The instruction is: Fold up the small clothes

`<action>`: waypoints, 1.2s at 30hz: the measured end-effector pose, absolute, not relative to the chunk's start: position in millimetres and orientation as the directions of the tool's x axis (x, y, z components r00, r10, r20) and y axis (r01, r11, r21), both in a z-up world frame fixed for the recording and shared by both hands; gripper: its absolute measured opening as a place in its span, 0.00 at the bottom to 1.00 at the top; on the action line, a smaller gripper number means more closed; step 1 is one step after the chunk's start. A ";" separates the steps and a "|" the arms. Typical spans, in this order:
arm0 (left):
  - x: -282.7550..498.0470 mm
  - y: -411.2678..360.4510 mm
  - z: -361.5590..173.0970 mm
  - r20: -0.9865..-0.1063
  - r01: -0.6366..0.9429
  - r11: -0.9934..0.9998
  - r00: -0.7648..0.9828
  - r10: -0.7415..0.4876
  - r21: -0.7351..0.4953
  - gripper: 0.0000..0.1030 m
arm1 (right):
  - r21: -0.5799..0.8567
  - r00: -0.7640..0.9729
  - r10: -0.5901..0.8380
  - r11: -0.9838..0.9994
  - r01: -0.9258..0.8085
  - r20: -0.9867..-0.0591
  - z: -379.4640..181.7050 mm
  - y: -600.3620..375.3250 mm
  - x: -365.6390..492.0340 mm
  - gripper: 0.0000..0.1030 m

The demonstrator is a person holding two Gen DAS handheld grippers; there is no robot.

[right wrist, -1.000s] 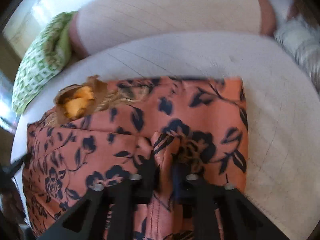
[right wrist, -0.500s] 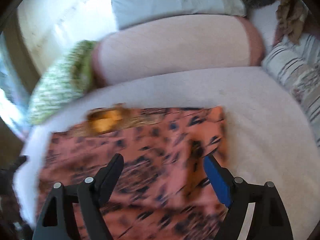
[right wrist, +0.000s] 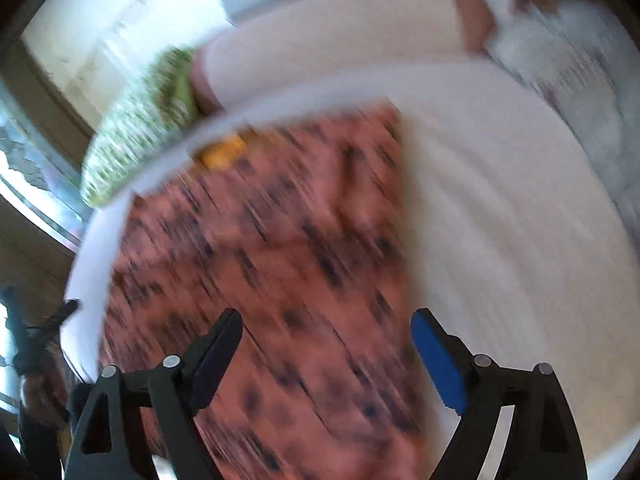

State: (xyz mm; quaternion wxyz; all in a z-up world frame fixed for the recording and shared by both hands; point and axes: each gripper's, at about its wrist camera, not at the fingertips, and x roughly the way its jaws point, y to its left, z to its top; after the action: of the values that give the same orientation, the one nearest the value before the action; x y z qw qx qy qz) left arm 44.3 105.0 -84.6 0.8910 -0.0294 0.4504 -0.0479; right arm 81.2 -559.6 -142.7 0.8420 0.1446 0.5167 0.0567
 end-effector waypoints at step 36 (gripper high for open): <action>-40.8 97.7 -144.9 -0.915 0.000 0.979 0.354 -0.192 -0.206 0.05 | 0.487 0.343 0.428 0.867 0.104 -0.836 -179.1 -582.0 -47.3 0.06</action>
State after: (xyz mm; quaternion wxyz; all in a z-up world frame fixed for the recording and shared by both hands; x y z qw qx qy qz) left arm -40.8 97.7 -144.9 0.8184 -0.0852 0.5652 -0.0587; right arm -47.3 -582.0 -179.1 0.7846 0.2359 0.5639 0.1035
